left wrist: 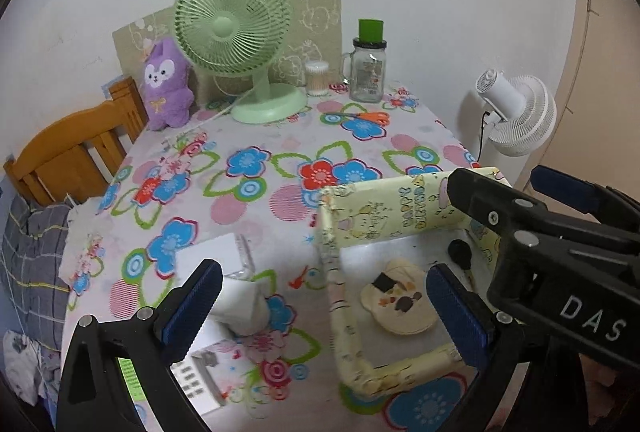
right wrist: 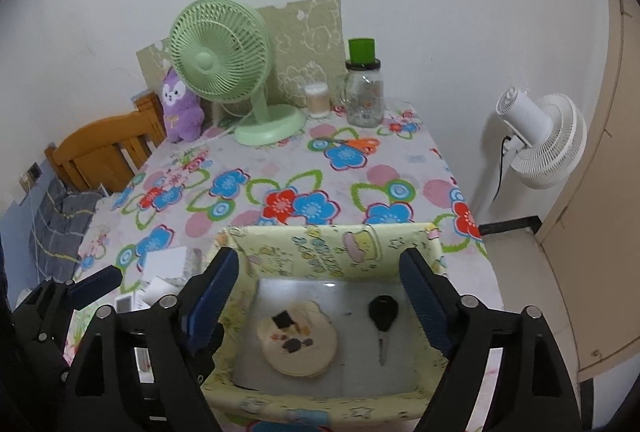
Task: Organize rigid objects
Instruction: 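Withdraw both grippers from the box toward the remaining items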
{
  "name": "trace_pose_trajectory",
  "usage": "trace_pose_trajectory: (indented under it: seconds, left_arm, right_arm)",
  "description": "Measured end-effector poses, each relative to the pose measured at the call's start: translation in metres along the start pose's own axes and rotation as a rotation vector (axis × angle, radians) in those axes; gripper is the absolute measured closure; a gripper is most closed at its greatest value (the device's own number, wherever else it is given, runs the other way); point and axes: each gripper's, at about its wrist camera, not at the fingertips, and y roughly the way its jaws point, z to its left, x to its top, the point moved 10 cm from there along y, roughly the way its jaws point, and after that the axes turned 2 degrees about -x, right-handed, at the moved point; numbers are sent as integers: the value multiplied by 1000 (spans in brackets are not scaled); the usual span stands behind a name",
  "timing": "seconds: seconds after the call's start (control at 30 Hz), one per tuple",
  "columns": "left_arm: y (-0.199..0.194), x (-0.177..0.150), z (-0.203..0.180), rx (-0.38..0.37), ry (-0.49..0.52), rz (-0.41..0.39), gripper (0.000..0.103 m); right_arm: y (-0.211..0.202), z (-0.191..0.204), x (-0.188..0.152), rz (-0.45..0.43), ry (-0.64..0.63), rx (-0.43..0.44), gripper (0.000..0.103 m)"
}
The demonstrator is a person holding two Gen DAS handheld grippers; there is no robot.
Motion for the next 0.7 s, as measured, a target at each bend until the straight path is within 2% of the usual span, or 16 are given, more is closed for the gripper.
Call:
trace_pose_trajectory:
  seconds: [0.3,0.7]
  left_arm:
    - [-19,-22,30,-5,12,-19,0]
    - [-47,-49,82,18,-64,-44,0]
  right_arm:
    - [-13,37,-19,-22,27,11,16]
    - [-41,83,-37,-47,-6,-11,15]
